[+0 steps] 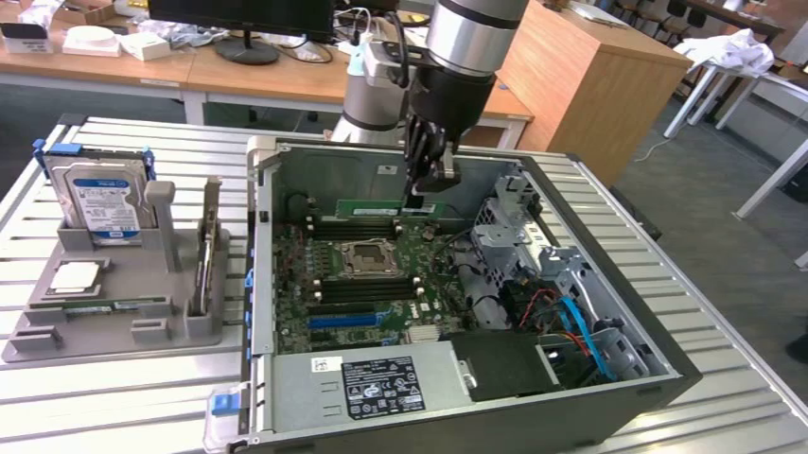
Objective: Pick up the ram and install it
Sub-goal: 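Pick up the ram and move it above insertion slot, then insert the ram into the slot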
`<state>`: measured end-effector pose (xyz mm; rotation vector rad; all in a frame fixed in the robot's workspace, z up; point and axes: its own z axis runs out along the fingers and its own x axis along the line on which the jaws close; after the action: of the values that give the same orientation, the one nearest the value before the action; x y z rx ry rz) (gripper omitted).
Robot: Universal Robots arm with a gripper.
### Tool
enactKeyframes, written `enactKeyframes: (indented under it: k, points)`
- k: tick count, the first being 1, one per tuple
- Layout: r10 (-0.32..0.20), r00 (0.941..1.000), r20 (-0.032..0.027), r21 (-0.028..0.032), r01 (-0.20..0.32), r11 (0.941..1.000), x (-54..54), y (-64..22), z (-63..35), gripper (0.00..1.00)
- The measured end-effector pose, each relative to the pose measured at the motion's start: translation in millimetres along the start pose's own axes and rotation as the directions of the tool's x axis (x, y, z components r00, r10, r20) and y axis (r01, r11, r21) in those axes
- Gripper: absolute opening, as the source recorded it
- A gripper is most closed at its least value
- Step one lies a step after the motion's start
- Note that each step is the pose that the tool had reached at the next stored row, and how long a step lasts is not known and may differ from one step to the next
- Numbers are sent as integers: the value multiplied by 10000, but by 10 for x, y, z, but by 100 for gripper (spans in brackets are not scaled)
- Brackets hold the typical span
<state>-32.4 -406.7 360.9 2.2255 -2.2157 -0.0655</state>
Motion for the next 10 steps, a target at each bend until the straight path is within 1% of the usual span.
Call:
enactKeyframes:
  k: [7, 10]
  points:
    - [0, 10000, -1, 1, 0, 10000, 2, -2, 75, 11]
    - [0, 10000, -2, 0, 0, 10000, 2, -2, 75, 11]
